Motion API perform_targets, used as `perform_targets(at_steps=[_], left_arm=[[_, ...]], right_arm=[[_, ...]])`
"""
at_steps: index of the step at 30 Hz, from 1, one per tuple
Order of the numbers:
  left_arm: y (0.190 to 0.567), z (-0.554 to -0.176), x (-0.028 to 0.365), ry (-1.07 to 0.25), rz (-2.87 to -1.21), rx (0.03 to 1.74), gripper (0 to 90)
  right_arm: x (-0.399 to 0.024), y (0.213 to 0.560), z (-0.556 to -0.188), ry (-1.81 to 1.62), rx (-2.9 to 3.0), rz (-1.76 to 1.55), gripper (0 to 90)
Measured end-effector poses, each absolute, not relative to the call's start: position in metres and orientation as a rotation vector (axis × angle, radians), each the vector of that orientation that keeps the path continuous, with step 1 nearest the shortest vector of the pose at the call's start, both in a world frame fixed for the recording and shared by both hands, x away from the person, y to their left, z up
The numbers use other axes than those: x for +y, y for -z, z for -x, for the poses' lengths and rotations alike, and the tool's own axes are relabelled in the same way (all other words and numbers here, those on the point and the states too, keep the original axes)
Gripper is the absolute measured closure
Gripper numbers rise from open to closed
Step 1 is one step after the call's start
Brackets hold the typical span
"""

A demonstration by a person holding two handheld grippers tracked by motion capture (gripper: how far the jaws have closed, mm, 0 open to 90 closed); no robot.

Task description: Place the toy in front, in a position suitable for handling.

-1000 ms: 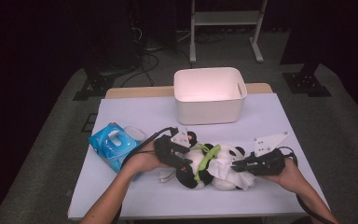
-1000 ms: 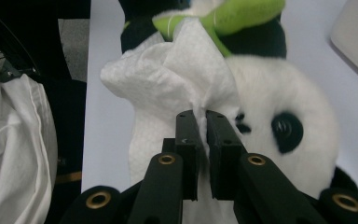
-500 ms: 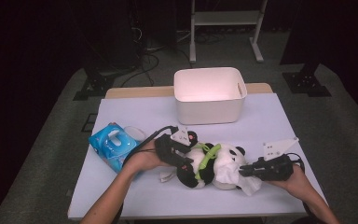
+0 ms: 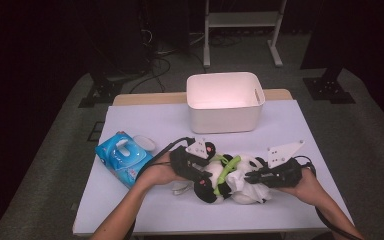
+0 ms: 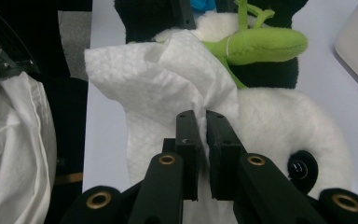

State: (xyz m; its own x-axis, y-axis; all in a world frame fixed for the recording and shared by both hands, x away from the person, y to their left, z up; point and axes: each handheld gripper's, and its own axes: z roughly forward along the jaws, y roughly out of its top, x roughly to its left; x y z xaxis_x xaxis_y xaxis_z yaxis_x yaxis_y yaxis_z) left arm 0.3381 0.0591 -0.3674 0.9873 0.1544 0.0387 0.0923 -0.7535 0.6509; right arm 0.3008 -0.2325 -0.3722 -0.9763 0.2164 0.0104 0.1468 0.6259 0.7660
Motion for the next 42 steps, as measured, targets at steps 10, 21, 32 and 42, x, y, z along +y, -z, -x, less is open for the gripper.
perform_targets(at_steps=[10,21,32,42], left_arm=[[0.37,-0.332,0.015,-0.065,-2.385,0.093,58.7],[0.366,-0.334,0.021,-0.101,-2.401,0.091,55.9],[0.369,-0.331,0.017,-0.115,-2.405,0.087,56.8],[0.365,-0.33,0.021,-0.134,-2.417,0.073,56.1]], right_arm=[[-0.241,0.369,-0.296,-1.295,2.751,-0.309,83.3],[-0.243,0.375,-0.297,-1.233,2.79,-0.334,83.2],[-0.216,0.359,-0.293,-1.23,2.786,-0.216,83.3],[-0.207,0.344,-0.292,-1.201,2.797,-0.188,68.9]])
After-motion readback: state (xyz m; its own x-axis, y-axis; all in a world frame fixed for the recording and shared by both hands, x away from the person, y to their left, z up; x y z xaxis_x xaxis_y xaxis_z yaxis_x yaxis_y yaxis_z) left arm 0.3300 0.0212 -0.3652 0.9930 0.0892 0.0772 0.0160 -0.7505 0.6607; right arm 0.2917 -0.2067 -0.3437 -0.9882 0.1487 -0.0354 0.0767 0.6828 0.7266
